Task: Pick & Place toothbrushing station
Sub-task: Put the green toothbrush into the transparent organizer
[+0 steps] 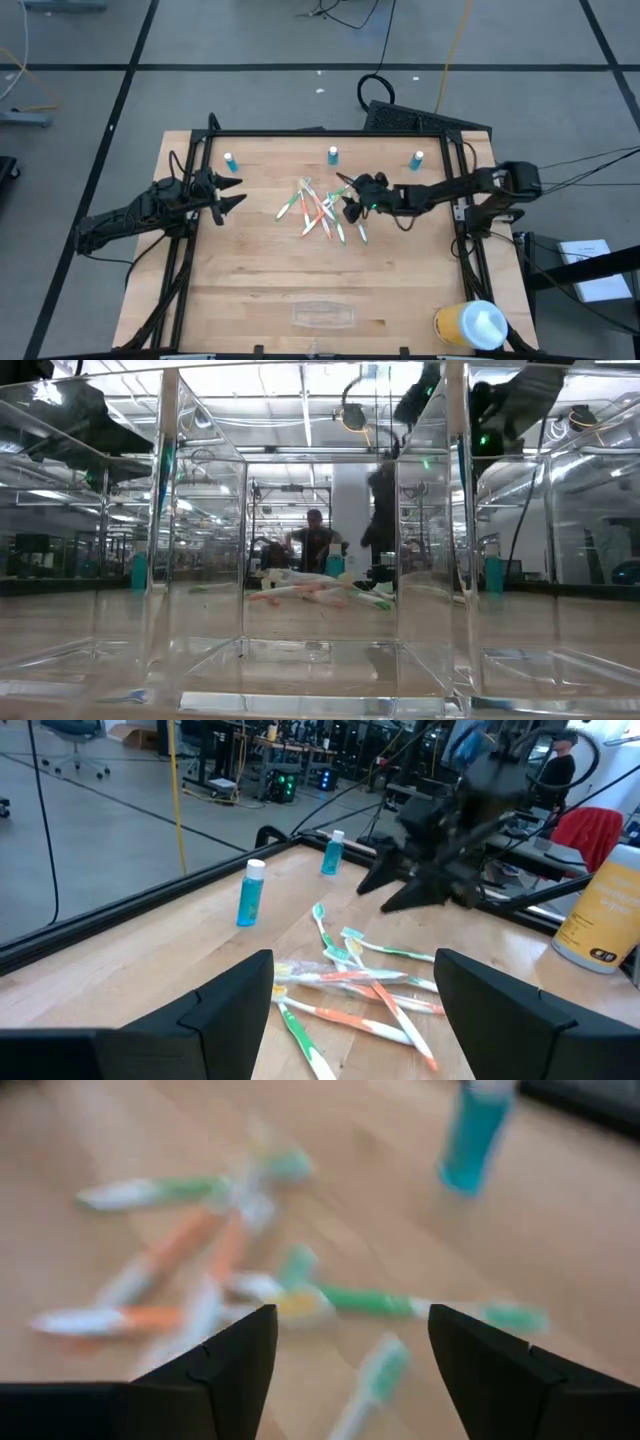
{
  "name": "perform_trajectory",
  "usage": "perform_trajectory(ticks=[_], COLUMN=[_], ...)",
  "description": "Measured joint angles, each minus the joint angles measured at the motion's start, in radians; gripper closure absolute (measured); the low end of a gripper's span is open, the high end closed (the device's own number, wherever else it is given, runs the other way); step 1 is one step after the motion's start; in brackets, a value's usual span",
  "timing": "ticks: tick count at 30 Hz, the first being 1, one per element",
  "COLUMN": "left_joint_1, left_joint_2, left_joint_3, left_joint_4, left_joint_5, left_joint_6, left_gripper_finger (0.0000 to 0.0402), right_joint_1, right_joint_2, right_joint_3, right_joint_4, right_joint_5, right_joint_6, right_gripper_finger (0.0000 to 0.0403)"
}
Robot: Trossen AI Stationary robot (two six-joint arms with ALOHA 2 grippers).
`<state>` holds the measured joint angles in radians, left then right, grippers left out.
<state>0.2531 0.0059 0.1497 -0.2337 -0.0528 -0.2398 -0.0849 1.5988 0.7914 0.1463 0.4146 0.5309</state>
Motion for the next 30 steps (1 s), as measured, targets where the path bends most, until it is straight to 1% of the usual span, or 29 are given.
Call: perform_trajectory(ticks=[7,10,13,17,22,27,30], left_joint_1=[0.000,0.000,0.000,0.000,0.000,0.000,0.000], left_joint_2=[0.000,0.000,0.000,0.000,0.000,0.000,0.000], left_joint_3=[0.000,0.000,0.000,0.000,0.000,0.000,0.000], left_joint_4=[0.000,0.000,0.000,0.000,0.000,0.000,0.000], left_joint_5=[0.000,0.000,0.000,0.000,0.000,0.000,0.000], left_joint_6=[0.000,0.000,0.000,0.000,0.000,0.000,0.000], left_gripper_finger=[0.0119,0.0119,0.0119,0.0119,0.0119,0.0119,0.0119], right_joint_1=[-0.041,-0.067,-0.081,-0.082,-0.082,-0.078,-0.078], right_joint_2=[0.044,0.068,0.095,0.133,0.163,0.165,0.165], right_joint_3=[0.008,0.007,0.007,0.007,0.008,0.009,0.009], right_joint_4=[-0.063,-0.049,-0.043,-0.020,0.040,0.042,0.041], right_joint_5=[-0.005,-0.060,-0.107,-0.106,-0.131,-0.137,-0.141], right_joint_6=[0.138,0.161,0.166,0.165,0.164,0.164,0.160], right_gripper_finger=[0.0153,0.0154,0.0154,0.0154,0.0154,0.0155,0.0163])
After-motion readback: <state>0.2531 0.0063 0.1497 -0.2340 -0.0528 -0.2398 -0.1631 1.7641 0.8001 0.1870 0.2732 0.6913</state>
